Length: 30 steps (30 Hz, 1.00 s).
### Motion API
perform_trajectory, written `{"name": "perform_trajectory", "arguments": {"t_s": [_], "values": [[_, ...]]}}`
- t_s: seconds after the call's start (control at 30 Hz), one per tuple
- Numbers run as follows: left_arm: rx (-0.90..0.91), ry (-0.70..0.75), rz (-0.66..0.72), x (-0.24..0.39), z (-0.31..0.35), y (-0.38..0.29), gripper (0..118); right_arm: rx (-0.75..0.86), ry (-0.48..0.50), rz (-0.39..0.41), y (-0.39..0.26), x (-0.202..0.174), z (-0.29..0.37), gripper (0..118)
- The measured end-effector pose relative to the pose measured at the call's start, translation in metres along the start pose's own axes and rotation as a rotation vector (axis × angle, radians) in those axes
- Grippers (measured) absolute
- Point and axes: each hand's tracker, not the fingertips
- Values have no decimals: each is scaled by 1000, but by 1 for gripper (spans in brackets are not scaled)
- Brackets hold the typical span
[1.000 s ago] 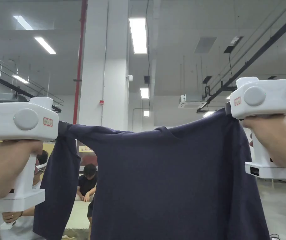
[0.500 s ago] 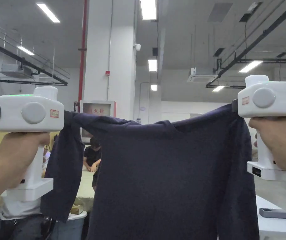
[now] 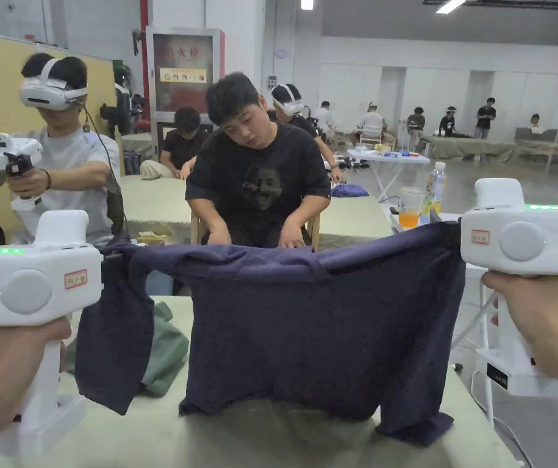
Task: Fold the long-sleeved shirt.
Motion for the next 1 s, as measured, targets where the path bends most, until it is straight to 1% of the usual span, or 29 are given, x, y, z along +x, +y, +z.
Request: {"name": "perform_trajectory", "arguments": {"t_s": [0.03, 0.07, 0.1, 0.17, 0.23, 0.3, 0.33, 0.4, 0.43, 0.53, 0.67, 0.77, 0.87, 0.97, 1.0], "values": [[-26, -23, 13, -4, 13, -26, 10, -16, 5, 11, -27, 1, 10, 12], [-47, -42, 3, -6, 24, -46, 10, -43, 14, 41, -48, 2, 17, 12], [-49, -46, 3, -10, 41, -67, 10, -72, 37, 62, -74, 3, 29, 12], [-113, -63, 6, -13, 74, -107, 10, -131, 85, 86, -120, 5, 53, 12], [-140, -91, 16, -16, 111, -146, 10, -199, 127, 85, -165, 5, 81, 12], [-202, -113, -23, -14, 143, -179, 10, -269, 158, 74, -205, 5, 107, 12], [-215, -137, -38, -12, 160, -194, 10, -308, 160, 94, -220, 4, 122, 12], [-262, -173, -75, -13, 185, -219, 10, -349, 194, 90, -250, 3, 150, 12], [-283, -185, -96, -11, 199, -230, 10, -365, 191, 108, -264, 1, 166, 12], [-333, -223, -146, -6, 234, -254, 10, -410, 196, 122, -296, 0, 206, 12], [-371, -244, -187, -12, 270, -272, 10, -438, 202, 113, -325, 6, 250, 12], [-389, -262, -210, -17, 294, -279, 10, -461, 218, 149, -344, 7, 278, 12], [-417, -277, -268, -20, 311, -286, 10, -473, 235, 128, -357, 11, 299, 12], [-462, -275, -260, -25, 317, -300, 10, -508, 240, 110, -370, 13, 310, 12], [-460, -269, -271, -25, 319, -307, 10, -528, 247, 117, -376, 11, 311, 12]]}}
